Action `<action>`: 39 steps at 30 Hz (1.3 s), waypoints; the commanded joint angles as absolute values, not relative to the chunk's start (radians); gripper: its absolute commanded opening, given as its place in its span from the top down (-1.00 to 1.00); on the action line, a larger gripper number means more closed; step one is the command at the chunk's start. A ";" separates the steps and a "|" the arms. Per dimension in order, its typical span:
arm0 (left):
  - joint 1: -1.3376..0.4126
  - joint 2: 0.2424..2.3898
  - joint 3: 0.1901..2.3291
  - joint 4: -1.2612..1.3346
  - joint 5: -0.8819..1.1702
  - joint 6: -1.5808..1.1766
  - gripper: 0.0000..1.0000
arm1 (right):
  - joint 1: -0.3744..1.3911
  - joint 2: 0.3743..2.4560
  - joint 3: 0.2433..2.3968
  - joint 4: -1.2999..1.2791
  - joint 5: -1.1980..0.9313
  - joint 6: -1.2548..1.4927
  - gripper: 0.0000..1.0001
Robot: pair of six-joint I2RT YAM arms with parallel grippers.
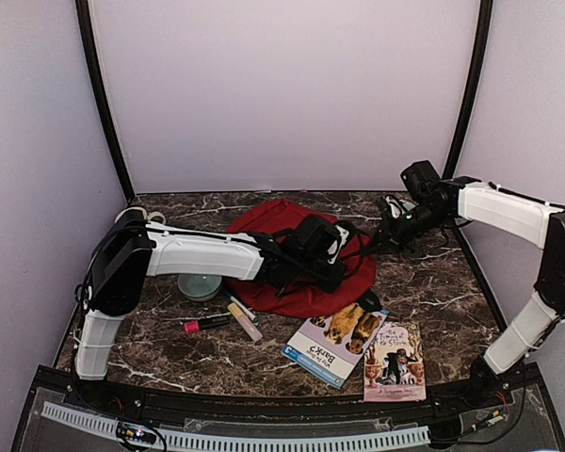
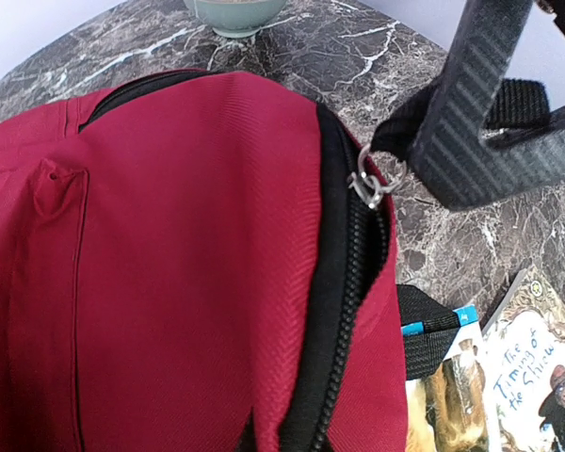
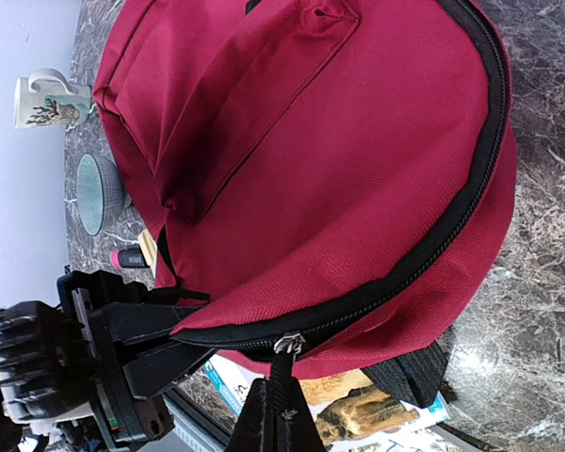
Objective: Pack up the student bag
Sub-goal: Hold the student bag at the center of the board, then unzip the largest pocket of the student bag.
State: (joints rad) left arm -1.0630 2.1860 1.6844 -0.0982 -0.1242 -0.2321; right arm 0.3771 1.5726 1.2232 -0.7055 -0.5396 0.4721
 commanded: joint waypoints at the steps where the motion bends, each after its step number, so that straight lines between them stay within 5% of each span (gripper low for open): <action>1: -1.071 2.147 1.663 -0.130 -0.147 -0.240 1.00 | 0.361 1.559 1.276 -0.697 -0.558 0.481 1.00; 20: -1.071 1.960 1.414 -0.024 -0.077 -0.084 1.00 | 0.241 1.916 1.673 -0.770 -0.483 0.480 1.00; 39: -1.019 2.003 1.543 -0.057 0.097 0.049 1.00 | 0.221 2.198 1.979 -0.772 -0.458 0.524 1.00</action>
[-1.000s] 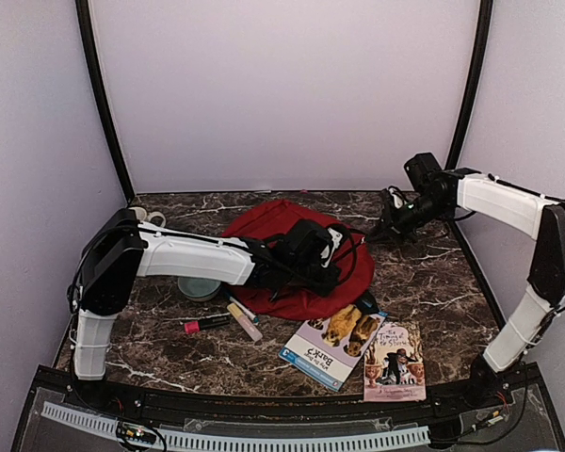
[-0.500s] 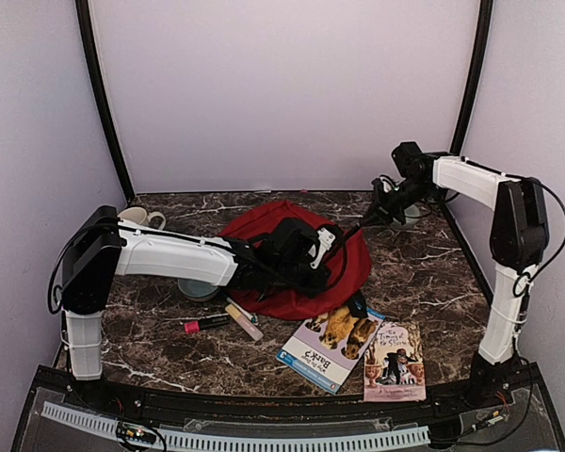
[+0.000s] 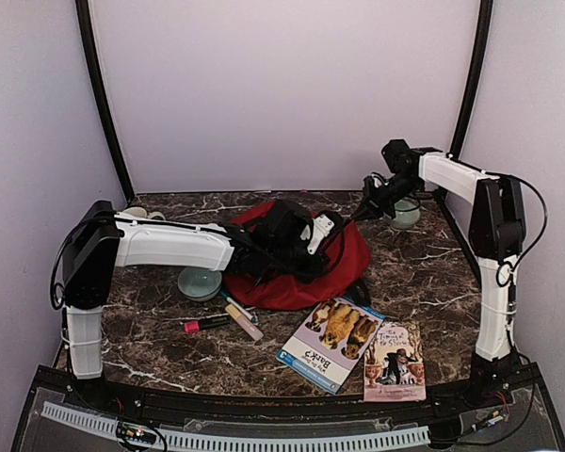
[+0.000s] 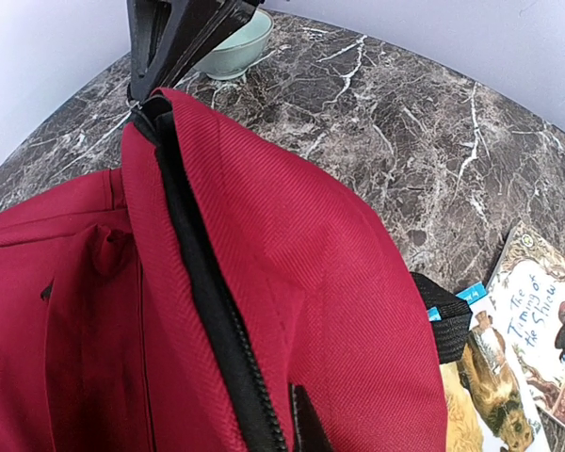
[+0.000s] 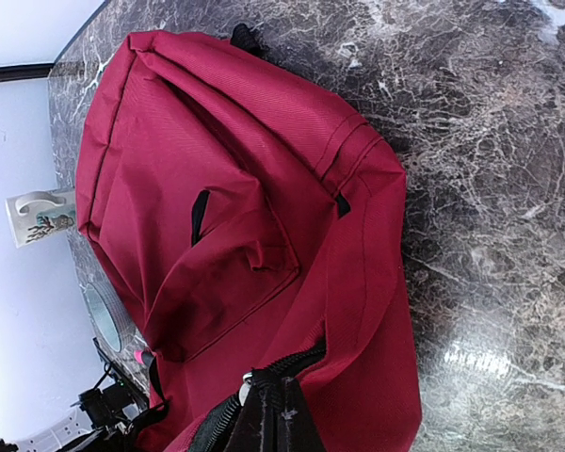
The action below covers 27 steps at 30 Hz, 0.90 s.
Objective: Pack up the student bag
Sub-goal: Unzip the largest pocket of the student bag.
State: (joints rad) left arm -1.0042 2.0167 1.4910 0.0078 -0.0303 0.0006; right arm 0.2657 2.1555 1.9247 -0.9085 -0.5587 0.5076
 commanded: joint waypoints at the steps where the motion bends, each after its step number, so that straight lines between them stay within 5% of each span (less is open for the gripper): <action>1: -1.019 2.010 1.552 -0.063 0.102 0.052 1.00 | 0.221 2.203 1.982 -0.770 -0.459 0.525 1.00; 14: -1.012 2.061 1.632 -0.122 0.120 0.085 1.00 | 0.213 2.209 1.935 -0.758 -0.497 0.512 1.00; 20: -1.012 2.065 1.636 -0.165 0.157 0.086 1.00 | 0.177 2.189 1.956 -0.764 -0.463 0.520 0.84; 27: -1.018 2.057 1.639 -0.222 0.220 0.096 1.00 | 0.133 2.219 2.007 -0.760 -0.510 0.515 1.00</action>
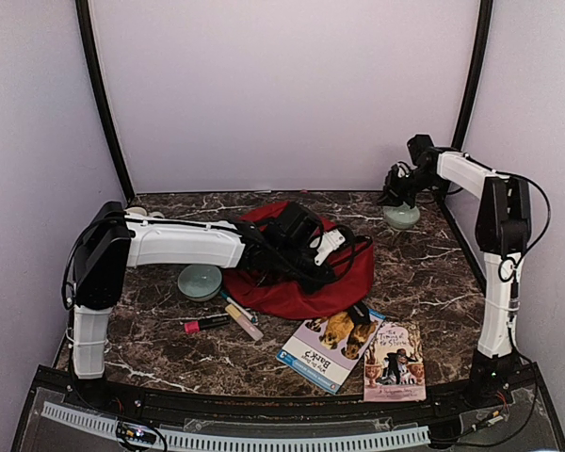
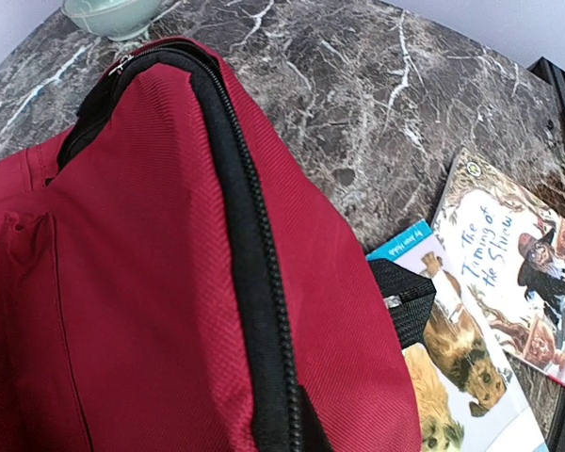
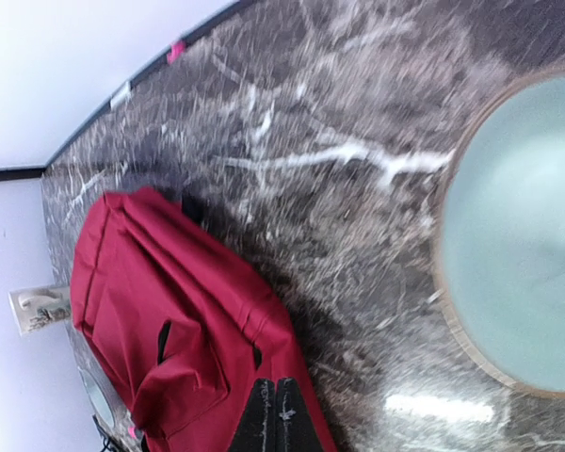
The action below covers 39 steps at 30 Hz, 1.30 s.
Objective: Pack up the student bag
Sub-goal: Unzip the largest pocket of the student bag.
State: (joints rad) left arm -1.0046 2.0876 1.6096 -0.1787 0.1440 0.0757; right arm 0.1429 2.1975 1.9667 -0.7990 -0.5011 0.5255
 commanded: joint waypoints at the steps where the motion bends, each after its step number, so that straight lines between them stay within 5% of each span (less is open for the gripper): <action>1: -1.019 2.056 1.643 -0.220 0.217 0.095 1.00 | 0.133 2.217 2.001 -0.762 -0.519 0.510 1.00; 6: -1.020 2.059 1.655 -0.196 0.171 0.098 1.00 | 0.133 2.147 1.894 -0.714 -0.559 0.508 0.99; 14: -1.020 2.068 1.682 -0.191 0.126 0.040 0.97 | 0.168 1.947 1.706 -0.782 -0.548 0.410 0.12; 19: -1.020 2.068 1.710 -0.206 0.129 0.019 0.81 | 0.191 1.737 1.495 -0.738 -0.525 0.438 -0.13; 24: -1.020 2.068 1.755 -0.256 0.079 -0.013 0.47 | 0.213 1.560 1.298 -0.720 -0.491 0.470 -0.24; 30: -1.020 2.026 1.785 -0.322 0.038 -0.022 -0.37 | 0.220 1.410 1.178 -0.771 -0.385 0.456 -0.30; 39: -1.019 1.962 1.782 -0.453 -0.016 0.036 -0.58 | 0.222 1.311 1.101 -0.821 -0.350 0.435 -0.55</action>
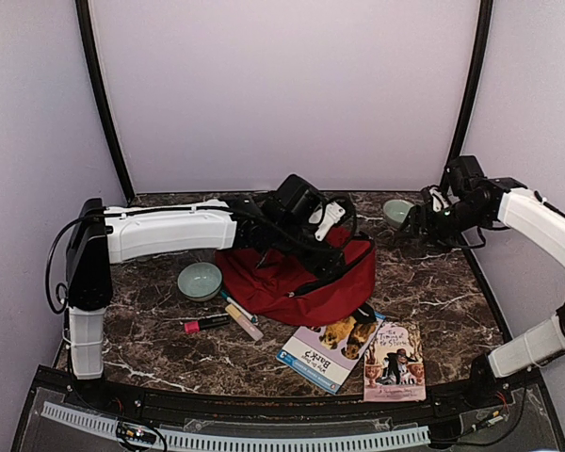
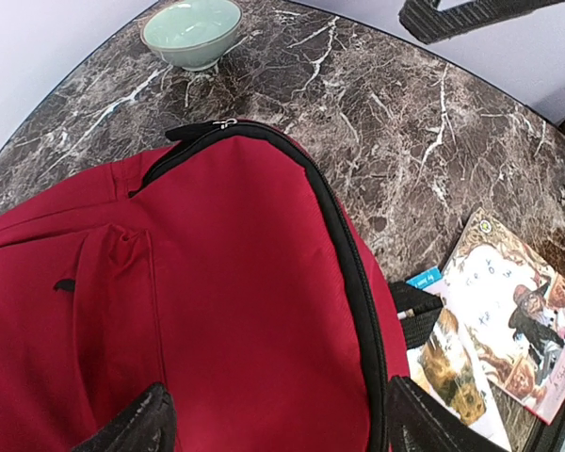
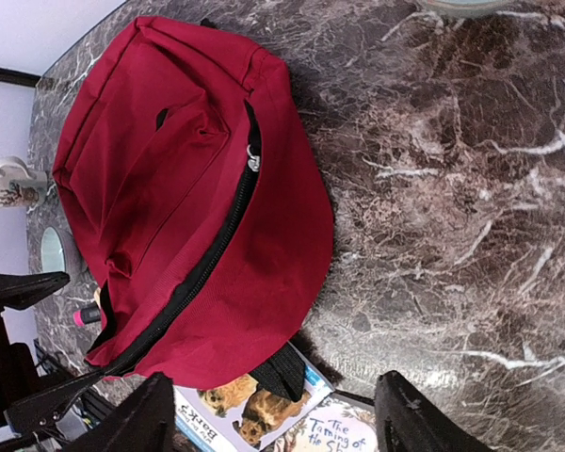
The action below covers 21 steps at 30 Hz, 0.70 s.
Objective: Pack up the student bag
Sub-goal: Unzip the largest pocket of the student bag, then pick up the book at the corner of the board.
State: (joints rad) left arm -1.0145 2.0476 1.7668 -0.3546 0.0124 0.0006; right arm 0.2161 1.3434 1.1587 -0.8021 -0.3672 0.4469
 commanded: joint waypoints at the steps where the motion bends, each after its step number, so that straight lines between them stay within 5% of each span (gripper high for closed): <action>1: -1.019 1.963 1.797 -0.491 -0.010 0.035 -0.57 | 0.222 1.304 1.085 -0.819 -0.358 0.441 -0.67; 6: -1.034 1.963 1.855 -0.614 0.028 0.013 -0.50 | 0.224 1.270 1.005 -0.825 -0.346 0.473 -0.79; 21: -1.150 2.216 2.081 -0.655 0.173 -0.187 -0.17 | 0.255 1.057 0.774 -0.893 -0.303 0.540 -0.72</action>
State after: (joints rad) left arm -1.1213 2.1311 2.0178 -0.5964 0.1314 -0.0994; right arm 0.2363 1.1088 0.8188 -0.8600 -0.3164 0.5125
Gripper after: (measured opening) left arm 0.613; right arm 0.861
